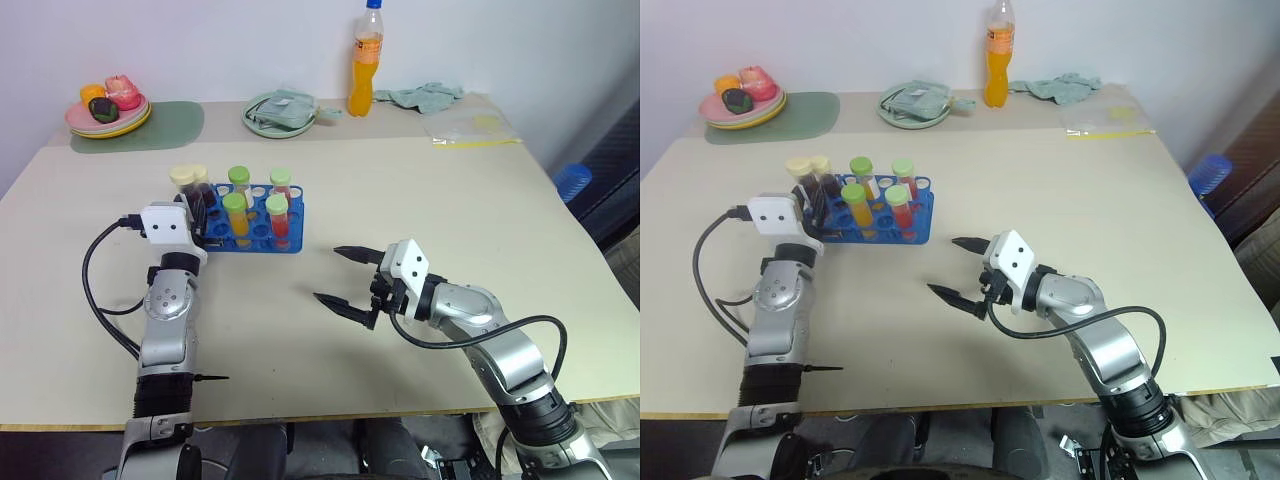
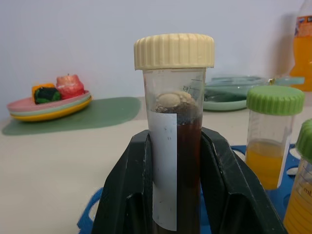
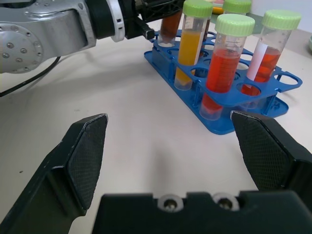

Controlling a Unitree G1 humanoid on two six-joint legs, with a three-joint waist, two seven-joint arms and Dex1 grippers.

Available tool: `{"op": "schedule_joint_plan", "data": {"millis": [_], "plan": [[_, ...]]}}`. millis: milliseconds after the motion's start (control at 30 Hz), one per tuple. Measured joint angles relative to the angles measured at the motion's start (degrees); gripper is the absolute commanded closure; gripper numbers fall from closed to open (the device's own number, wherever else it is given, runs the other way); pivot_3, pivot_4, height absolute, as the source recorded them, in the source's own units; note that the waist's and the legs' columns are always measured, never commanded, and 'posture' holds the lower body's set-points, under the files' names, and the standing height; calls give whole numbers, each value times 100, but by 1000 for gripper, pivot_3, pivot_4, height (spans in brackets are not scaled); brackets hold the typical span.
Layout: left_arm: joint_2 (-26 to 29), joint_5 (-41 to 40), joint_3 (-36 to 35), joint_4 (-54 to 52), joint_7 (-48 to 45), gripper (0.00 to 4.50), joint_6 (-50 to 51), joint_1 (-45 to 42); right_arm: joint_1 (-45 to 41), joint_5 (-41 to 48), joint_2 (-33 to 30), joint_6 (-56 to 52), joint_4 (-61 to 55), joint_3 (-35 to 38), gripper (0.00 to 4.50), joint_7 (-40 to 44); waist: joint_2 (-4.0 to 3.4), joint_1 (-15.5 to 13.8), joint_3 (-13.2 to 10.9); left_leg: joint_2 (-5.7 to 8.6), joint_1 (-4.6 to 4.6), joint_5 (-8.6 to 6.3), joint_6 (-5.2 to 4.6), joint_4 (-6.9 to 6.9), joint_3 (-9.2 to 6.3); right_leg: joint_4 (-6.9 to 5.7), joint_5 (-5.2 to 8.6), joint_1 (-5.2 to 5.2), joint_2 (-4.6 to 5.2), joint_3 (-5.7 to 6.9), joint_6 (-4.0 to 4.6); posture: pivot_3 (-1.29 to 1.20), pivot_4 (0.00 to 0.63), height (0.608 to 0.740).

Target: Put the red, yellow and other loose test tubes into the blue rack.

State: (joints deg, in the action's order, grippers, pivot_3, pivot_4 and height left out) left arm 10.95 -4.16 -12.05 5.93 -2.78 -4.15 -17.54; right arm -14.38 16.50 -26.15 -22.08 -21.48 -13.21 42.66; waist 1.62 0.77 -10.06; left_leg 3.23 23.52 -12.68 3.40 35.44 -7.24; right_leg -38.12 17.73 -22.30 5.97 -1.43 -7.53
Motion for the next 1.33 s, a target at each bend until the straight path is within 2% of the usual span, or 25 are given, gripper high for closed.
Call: {"op": "schedule_joint_plan", "data": {"millis": [200, 267, 300, 433, 467, 633, 700, 867, 1033, 1133, 1333], "plan": [[-7, -9, 1, 188, -31, 3760, -217, -5, 0, 0, 0, 0, 0, 0, 0, 34, 0, -3, 0, 0, 0, 0, 0, 0, -1, 1, 0, 1, 0, 0, 0, 0, 150, 740], [-21, -15, 2, 217, -57, 2733, -272, -5, 0, 0, 0, 0, 0, 0, 0, 42, 0, -3, 0, 0, 0, 0, 0, 0, -1, 1, 0, 1, 0, 0, 0, 0, 150, 740], [-34, -20, 3, 229, -66, 2412, -290, -4, 0, 0, 0, 0, 0, 0, 0, 44, 0, -3, 0, 0, 0, 0, 0, 0, -1, 1, 0, 2, 0, 0, 0, 0, 150, 740], [-110, -32, 22, 236, -71, 419, -298, 4, 7, 0, -4, 0, 0, 1, 0, 50, 0, 2, 0, 0, 0, 0, 0, 0, -1, 1, 0, 1, 0, 0, 0, 0, 150, 740], [-119, -47, 16, 156, -62, 34, -292, 55, 15, 0, -10, 1, -1, 4, 0, 52, 0, 13, 0, -1, 0, 0, 0, -1, -1, 1, 0, -1, 0, 0, 0, 0, 150, 740], [117, -547, -299, -822, -136, 34, 115, 396, 26, 212, -198, -159, -126, 316, 0, 79, 0, 9, 0, -3, 0, 0, 0, -4, -8, 2, 0, -1, -1, -1, 0, 0, 150, 740], [482, -891, -489, -1294, -408, 34, 434, 561, 21, 409, -349, -355, -223, 604, 0, 96, 0, 10, 0, -3, 0, 0, 0, -5, -9, 2, 0, -1, -1, -2, 0, 0, 150, 740], [1972, -1784, -1147, -2016, -1648, 34, 1526, 1612, 384, 738, -1144, -810, -354, 1605, 0, 178, -7, 7, -2, -6, -3, -1, -2, -15, -2, 9, 2, 1, -2, -3, 3, 0, 150, 740], [2696, -2073, -1309, -2012, -2727, 34, 2004, 2499, 951, 964, -1621, -970, -215, 2523, 0, 321, -9, -19, -4, -8, -3, -3, -5, -16, 6, 13, 2, 9, 0, -1, 4, 0, 150, 740], [2939, -2109, -1377, -1812, -3136, 34, 2040, 2613, 1348, 941, -1807, -919, 95, 2988, 0, 389, -10, -20, -4, -10, -4, -4, -6, -16, 9, 15, 2, 10, 1, -1, 4, 0, 150, 740], [2896, -2106, -1289, -1729, -3323, 34, 2042, 2398, 1777, 840, -1810, -619, 177, 3176, 0, 431, -15, 16, -3, -15, -6, -4, -6, -19, 14, 14, 2, 7, 1, -4, 4, 0, 150, 740]]}}
